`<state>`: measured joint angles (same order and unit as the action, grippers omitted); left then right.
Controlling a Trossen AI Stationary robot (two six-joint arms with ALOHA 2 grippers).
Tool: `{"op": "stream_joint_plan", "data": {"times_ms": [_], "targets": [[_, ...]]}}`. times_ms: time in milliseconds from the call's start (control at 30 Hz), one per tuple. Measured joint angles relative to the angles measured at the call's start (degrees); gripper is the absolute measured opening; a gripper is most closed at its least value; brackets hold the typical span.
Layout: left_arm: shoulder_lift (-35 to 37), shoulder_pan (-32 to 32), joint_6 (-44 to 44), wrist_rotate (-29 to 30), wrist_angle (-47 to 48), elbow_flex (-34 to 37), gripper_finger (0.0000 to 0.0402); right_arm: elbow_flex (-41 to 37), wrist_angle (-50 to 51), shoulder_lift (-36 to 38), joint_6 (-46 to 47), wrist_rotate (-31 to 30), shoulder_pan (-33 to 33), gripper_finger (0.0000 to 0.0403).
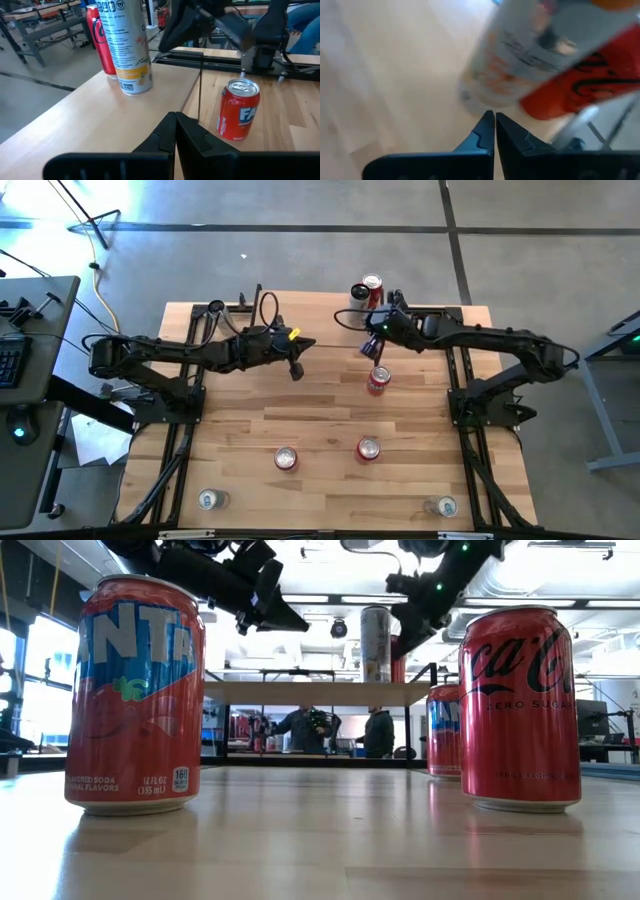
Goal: Place canned beverage on shelf
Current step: Put the right white and yellow soda can on the shelf
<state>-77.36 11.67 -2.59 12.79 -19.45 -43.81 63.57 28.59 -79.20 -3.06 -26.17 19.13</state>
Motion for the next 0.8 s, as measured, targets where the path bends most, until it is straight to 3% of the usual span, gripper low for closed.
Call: {"op": "stream_joint_plan", "data": {"times_ms": [433, 800], "targets": [[0.00, 0.75, 0.95, 3.25, -0.80, 0.00, 0.0000, -0.02, -10.71, -6.29, -1.89, 1.39, 0.74, 0.0000], [0.00, 1.06, 1.40, 3.29, -1.07, 0.00, 0.0000, 2.28, -1.53, -4.11, -1.04, -2.78, 0.88, 0.0000]]}}
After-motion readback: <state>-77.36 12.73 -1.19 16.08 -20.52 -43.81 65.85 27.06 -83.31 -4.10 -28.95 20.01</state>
